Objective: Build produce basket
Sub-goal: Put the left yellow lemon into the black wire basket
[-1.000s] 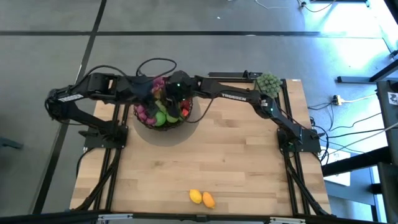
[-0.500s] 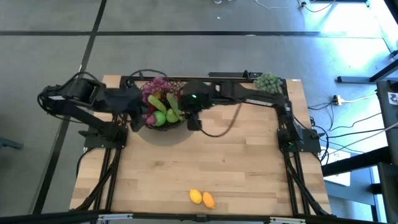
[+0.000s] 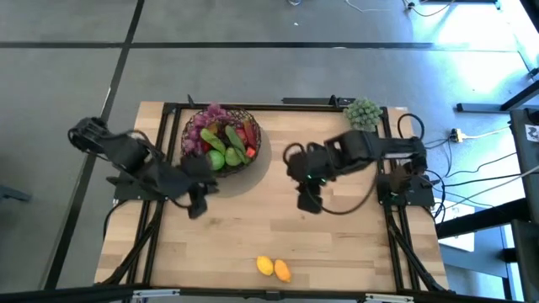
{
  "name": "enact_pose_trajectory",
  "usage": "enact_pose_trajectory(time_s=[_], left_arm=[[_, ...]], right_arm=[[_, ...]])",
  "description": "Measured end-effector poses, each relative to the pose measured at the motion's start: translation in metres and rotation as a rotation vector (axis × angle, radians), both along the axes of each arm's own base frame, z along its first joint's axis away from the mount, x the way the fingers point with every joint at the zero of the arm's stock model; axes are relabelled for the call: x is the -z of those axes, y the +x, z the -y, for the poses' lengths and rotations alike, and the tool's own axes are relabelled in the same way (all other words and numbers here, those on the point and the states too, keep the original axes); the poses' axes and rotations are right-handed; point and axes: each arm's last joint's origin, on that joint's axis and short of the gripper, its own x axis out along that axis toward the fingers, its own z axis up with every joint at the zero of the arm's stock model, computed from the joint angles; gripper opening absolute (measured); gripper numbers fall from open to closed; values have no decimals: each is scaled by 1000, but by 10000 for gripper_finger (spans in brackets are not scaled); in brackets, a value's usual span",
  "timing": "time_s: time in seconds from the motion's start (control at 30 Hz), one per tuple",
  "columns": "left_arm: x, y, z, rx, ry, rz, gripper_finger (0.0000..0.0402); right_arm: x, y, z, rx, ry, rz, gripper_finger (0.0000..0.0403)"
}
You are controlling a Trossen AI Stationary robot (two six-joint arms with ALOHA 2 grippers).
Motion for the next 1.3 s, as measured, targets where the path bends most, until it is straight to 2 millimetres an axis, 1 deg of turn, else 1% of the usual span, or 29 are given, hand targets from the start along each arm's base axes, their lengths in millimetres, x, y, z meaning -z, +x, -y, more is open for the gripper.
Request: enact_pose_trajectory(time_s=[0.07, 0.17, 0.27, 0.37, 0.47, 0.53, 0.63, 0.77, 0.83, 0.93, 1.07, 1.17, 1.3], left_arm=[[7, 11, 14, 0, -27, -7, 90], [20, 28, 36, 56, -16, -24, 90], [33, 43, 55, 130, 0, -54, 90], [52, 58, 68, 199, 35, -123, 90], [70, 73, 81, 231, 24, -177, 90], [77, 80, 91, 276, 22, -164, 90], [84, 89, 108, 385, 66, -106, 90], [89, 98, 125, 555, 118, -28, 90], [92, 100, 130, 594, 137, -11, 90], [98, 103, 133, 613, 161, -21, 90], [101, 103, 134, 615, 166, -38, 90], [101, 102, 135, 624, 171, -37, 90], [102, 100, 137, 633, 172, -46, 90]], right_arm=[[-2, -5, -10, 3, 22, 2, 135], [-5, -12, -25, -98, 67, 5, 136], [-7, -19, -37, -157, 60, 5, 136], [-11, -26, -44, -223, 11, 29, 136], [-13, -30, -48, -256, -12, 41, 136], [-13, -32, -52, -306, -10, 39, 136], [-13, -34, -57, -375, -5, 37, 136], [-13, -36, -60, -385, -3, 37, 136], [-13, -36, -60, -376, 0, 36, 136], [-13, -35, -59, -306, 13, 34, 136], [-10, -32, -59, -159, 3, 34, 136], [6, -28, -60, -140, -12, -29, 136], [39, -20, -71, -239, -10, -120, 136]])
